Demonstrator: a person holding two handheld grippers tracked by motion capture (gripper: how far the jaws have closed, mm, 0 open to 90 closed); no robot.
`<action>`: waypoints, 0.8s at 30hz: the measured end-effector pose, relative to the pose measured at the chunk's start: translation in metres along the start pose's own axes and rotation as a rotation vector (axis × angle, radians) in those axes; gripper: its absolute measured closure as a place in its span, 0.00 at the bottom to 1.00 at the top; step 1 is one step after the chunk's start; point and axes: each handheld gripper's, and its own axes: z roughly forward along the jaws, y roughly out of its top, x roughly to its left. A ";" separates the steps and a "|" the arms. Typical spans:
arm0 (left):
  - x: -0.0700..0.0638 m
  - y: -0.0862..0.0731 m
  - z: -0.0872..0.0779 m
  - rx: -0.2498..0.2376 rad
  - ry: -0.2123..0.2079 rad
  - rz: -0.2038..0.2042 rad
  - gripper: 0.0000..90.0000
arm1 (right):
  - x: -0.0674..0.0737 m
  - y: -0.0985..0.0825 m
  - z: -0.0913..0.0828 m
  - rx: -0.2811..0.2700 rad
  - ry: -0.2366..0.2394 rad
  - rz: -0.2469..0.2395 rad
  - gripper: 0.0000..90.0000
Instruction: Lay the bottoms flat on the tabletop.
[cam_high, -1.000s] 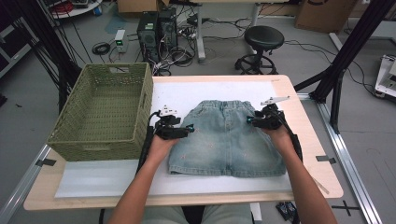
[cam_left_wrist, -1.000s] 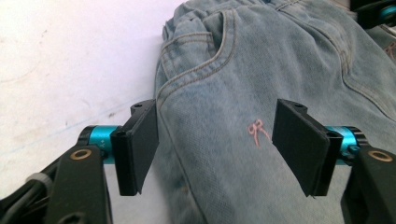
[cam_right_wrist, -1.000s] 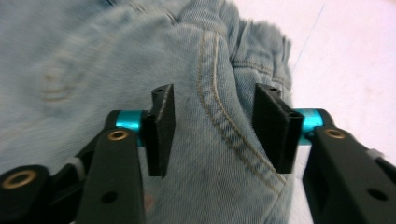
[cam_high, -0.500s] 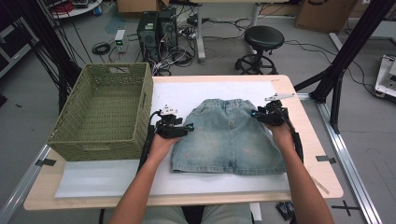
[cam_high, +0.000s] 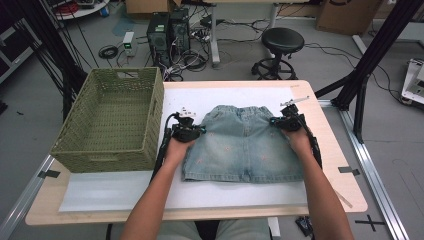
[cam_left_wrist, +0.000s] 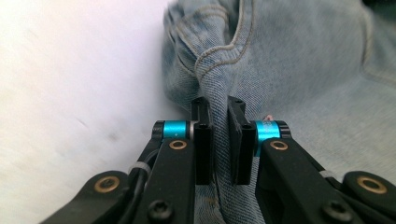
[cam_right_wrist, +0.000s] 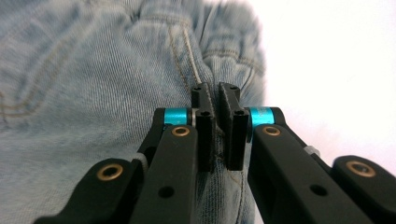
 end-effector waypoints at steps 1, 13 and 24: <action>0.002 0.001 -0.002 -0.029 0.003 0.000 0.92 | -0.001 0.003 -0.001 -0.011 -0.005 -0.001 0.96; 0.019 0.021 0.022 -0.021 0.143 0.022 0.90 | -0.003 0.027 0.027 -0.118 -0.098 0.009 0.95; 0.014 0.008 -0.001 -0.013 0.125 -0.005 0.55 | -0.003 0.020 0.000 -0.113 -0.046 0.019 0.72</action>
